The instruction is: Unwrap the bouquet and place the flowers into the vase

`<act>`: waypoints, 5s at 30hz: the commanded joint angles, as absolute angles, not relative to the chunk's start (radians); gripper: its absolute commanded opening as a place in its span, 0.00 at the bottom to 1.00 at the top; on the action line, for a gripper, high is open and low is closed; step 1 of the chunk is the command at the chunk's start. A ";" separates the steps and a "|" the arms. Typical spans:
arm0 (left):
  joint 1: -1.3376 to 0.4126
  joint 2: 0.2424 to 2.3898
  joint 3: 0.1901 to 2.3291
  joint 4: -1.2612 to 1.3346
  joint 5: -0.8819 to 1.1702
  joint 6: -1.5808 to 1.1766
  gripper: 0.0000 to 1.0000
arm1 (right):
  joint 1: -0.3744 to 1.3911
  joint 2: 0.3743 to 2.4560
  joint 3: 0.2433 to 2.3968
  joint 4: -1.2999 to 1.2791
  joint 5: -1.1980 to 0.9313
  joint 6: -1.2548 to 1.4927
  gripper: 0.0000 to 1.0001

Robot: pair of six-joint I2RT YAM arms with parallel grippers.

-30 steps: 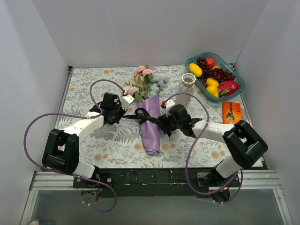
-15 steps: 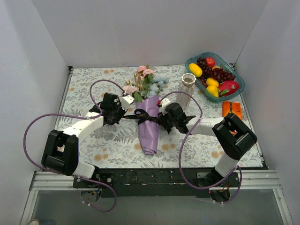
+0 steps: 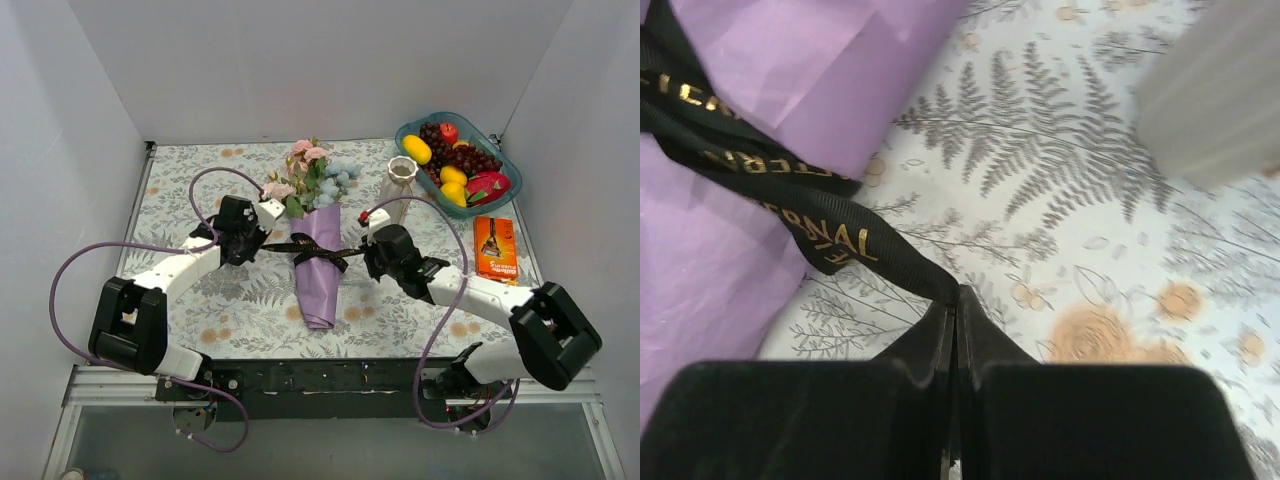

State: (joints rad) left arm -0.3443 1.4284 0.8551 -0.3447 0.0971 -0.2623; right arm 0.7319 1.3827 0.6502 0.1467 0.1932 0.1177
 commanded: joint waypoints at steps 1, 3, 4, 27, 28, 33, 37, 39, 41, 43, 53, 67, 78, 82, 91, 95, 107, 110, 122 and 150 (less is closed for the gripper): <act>-0.315 1.385 0.940 -0.347 0.051 -0.317 0.00 | 0.736 1.253 0.658 -0.033 0.392 0.213 0.01; -0.275 1.373 0.983 -0.362 0.037 -0.337 0.00 | 0.735 1.198 0.675 -0.130 0.472 0.267 0.01; -0.259 1.368 0.997 -0.382 0.029 -0.342 0.00 | 0.736 1.180 0.680 -0.161 0.556 0.287 0.01; 0.316 1.304 1.086 -0.501 0.204 -0.244 0.98 | 0.551 0.959 0.850 -0.686 0.970 0.473 0.81; 0.316 1.299 1.097 -0.514 0.227 -0.245 0.98 | 0.551 0.956 0.860 -0.687 0.968 0.462 0.84; 0.313 1.307 1.236 -0.653 0.444 -0.274 0.98 | 0.589 0.913 0.922 -0.580 0.871 0.325 0.90; 0.204 1.331 1.293 -0.699 0.554 -0.317 0.98 | 0.716 0.985 1.009 -0.568 0.827 0.330 0.89; 0.065 1.330 1.287 -0.665 0.500 -0.340 0.98 | 0.808 1.032 1.014 -0.498 0.777 0.325 0.88; -0.021 1.338 1.279 -0.628 0.476 -0.400 0.98 | 0.877 1.087 1.009 -0.439 0.724 0.324 0.86; -0.089 1.382 1.292 -0.611 0.495 -0.442 0.98 | 0.900 1.132 1.003 -0.362 0.640 0.343 0.86; -0.284 1.518 1.252 -0.425 0.531 -0.463 0.98 | 0.939 1.331 0.884 -0.091 0.449 0.471 0.85; -0.339 1.839 1.431 -0.333 0.649 -0.430 0.55 | 0.999 1.160 0.818 -0.135 0.526 0.463 0.83; -0.339 1.920 1.516 -0.477 0.903 -0.313 0.54 | 0.999 1.054 0.848 -0.244 0.564 0.423 0.83; -0.339 1.953 1.540 -0.517 0.904 -0.267 0.75 | 0.999 1.020 0.845 -0.252 0.565 0.417 0.83; -0.310 1.973 1.560 -0.521 0.939 -0.229 0.95 | 0.999 0.970 0.841 -0.253 0.546 0.399 0.81; -0.311 2.002 1.588 -0.636 1.005 -0.137 0.93 | 0.999 0.959 0.835 -0.262 0.558 0.394 0.81; -0.311 2.071 1.683 -0.799 1.028 -0.054 0.25 | 0.999 0.936 0.818 -0.267 0.572 0.410 0.80; -0.311 2.046 1.690 -0.762 1.012 -0.092 0.08 | 0.999 0.934 0.813 -0.262 0.566 0.411 0.79; -0.319 1.954 1.821 -0.808 0.997 -0.167 0.03 | 0.999 0.923 0.798 -0.235 0.535 0.411 0.79; -0.341 1.746 1.677 -0.807 0.813 -0.278 0.87 | 1.012 0.851 0.744 -0.308 0.592 0.387 0.85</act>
